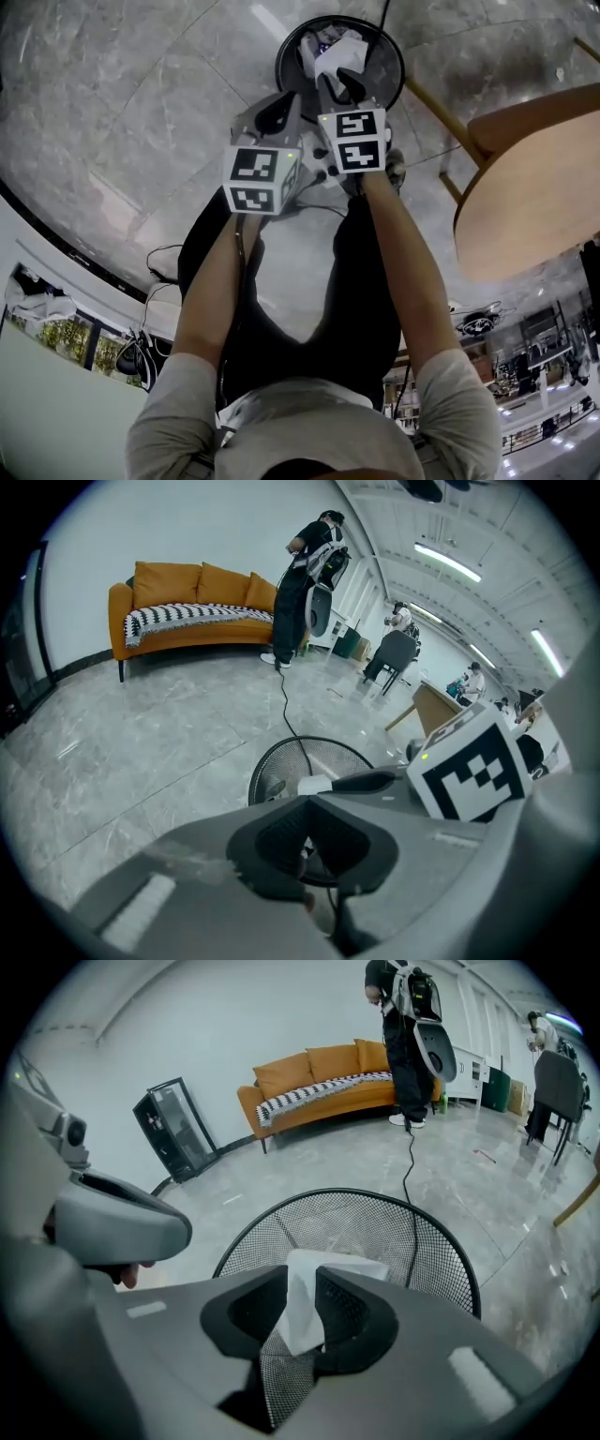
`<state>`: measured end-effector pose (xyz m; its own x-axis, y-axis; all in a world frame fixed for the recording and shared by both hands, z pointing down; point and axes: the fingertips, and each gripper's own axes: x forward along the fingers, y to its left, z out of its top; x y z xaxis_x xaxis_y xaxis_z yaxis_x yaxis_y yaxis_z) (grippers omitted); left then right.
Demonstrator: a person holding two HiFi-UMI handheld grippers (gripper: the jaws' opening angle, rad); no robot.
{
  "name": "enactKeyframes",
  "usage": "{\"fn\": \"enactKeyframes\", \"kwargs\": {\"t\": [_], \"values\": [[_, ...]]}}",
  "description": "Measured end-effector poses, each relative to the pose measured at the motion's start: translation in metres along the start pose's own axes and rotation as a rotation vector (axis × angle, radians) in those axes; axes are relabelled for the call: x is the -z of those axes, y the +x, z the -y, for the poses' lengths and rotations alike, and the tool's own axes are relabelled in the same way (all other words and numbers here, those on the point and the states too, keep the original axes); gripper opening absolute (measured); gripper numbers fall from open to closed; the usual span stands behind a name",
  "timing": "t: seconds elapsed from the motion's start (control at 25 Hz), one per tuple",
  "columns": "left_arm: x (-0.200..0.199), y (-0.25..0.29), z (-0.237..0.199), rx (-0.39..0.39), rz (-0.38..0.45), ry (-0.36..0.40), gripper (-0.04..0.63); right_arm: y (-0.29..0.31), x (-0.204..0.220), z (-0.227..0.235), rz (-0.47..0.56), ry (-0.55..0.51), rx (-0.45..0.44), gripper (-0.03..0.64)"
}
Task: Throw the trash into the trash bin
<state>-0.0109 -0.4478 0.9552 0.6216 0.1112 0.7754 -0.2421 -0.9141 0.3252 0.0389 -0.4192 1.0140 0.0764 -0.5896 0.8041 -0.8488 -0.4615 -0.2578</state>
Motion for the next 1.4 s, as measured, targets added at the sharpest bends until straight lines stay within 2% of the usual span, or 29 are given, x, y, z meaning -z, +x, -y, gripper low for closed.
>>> {"fn": "enactKeyframes", "kwargs": {"t": [0.32,0.44,0.48,0.76,1.0,1.4], "values": [[-0.026,-0.034,0.012,0.001,-0.004,0.012,0.015,-0.050,-0.030,-0.022,0.043,-0.012,-0.001,0.085],[-0.052,-0.053,0.024,0.010,0.016,0.031,0.015,-0.080,-0.051,-0.028,0.072,-0.001,0.005,0.013],[-0.059,-0.059,0.029,0.015,0.022,0.033,0.015,-0.091,-0.058,-0.029,0.084,0.004,0.010,0.008],[-0.107,-0.115,0.071,0.031,0.081,0.034,0.015,-0.179,-0.103,-0.045,0.179,0.044,0.014,0.008],[-0.131,-0.174,0.098,0.043,0.109,0.026,0.015,-0.257,-0.141,-0.065,0.245,0.055,0.037,0.008],[-0.204,-0.293,0.144,0.036,0.241,0.055,0.015,-0.398,-0.213,-0.112,0.346,-0.036,0.030,0.008]]}}
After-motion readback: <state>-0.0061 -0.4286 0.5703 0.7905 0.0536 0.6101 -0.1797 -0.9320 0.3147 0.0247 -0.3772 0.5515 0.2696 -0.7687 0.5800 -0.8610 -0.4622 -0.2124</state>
